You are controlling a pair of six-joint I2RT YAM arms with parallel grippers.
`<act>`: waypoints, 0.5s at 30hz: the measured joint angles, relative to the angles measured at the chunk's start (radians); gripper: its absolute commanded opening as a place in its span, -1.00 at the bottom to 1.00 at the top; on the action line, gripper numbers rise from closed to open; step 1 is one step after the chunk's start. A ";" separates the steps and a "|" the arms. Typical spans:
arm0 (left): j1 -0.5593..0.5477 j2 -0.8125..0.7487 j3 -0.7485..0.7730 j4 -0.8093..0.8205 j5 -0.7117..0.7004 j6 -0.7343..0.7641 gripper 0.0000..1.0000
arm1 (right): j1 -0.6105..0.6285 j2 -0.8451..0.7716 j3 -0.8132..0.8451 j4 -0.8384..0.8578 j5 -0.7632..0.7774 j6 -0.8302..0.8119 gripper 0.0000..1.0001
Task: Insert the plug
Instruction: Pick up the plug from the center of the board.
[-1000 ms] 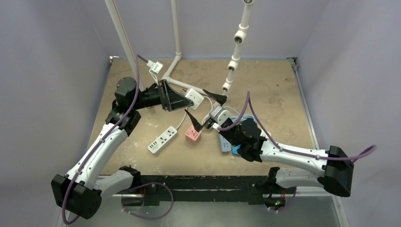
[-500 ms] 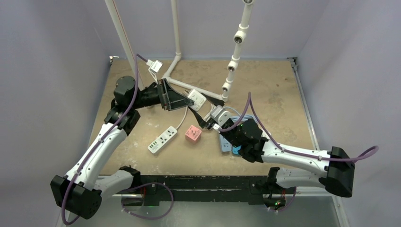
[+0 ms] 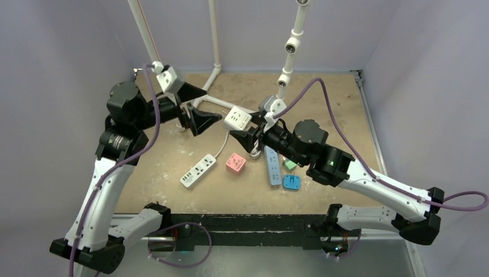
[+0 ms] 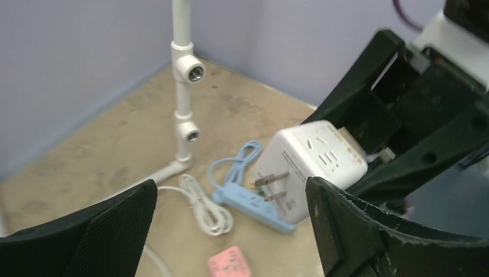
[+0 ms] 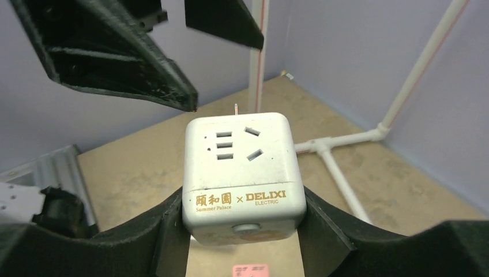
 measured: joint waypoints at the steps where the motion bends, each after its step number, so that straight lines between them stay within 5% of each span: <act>1: 0.000 -0.019 0.000 -0.019 -0.006 0.069 0.98 | -0.015 0.011 0.027 -0.051 -0.027 0.028 -1.00; 10: 0.000 -0.277 -0.161 -0.111 -0.020 0.755 0.98 | -0.245 0.201 0.214 -0.370 -0.330 0.229 -1.00; 15: 0.000 -0.276 -0.256 -0.207 -0.079 0.900 0.98 | -0.240 0.368 0.388 -0.528 -0.377 0.283 -1.00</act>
